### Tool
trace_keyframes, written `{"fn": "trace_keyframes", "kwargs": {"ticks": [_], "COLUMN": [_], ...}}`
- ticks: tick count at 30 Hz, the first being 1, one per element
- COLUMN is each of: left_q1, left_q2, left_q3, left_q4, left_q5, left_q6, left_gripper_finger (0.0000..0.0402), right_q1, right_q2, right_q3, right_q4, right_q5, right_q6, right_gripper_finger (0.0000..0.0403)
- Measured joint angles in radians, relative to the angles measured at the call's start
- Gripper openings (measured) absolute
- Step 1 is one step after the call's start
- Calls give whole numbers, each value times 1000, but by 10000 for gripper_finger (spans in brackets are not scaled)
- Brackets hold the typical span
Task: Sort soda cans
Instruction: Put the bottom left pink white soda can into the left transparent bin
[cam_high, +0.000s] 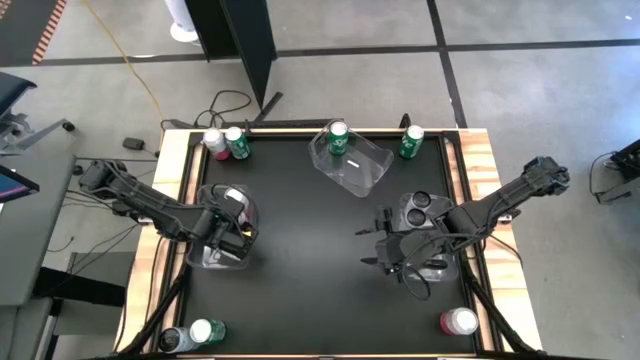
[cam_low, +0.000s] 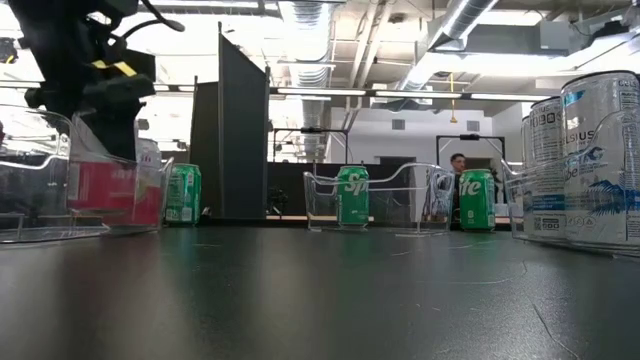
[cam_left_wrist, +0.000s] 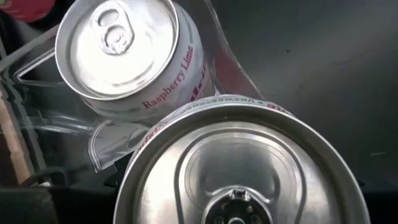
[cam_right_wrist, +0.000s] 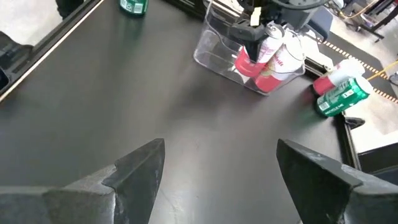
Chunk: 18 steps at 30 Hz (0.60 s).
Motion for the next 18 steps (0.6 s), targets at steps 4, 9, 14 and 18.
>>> {"fn": "trace_keyframes", "kwargs": {"ticks": [4, 9, 14, 18], "left_q1": [0, 0, 1, 1], "left_q2": [0, 0, -1, -1], "left_q3": [0, 0, 1, 2], "left_q4": [11, 25, 24, 56], "left_q5": [-24, -48, -78, -91], "left_q6": [1, 11, 23, 34], "left_gripper_finger": [283, 318, 344, 343], "right_q1": [0, 0, 0, 0], "right_q2": [0, 0, 0, 0], "right_q3": [0, 0, 0, 0], "right_q4": [0, 0, 0, -1], "right_q5": [0, 0, 0, 0], "right_q6": [13, 21, 23, 28], "right_gripper_finger": [329, 329, 329, 329]}}
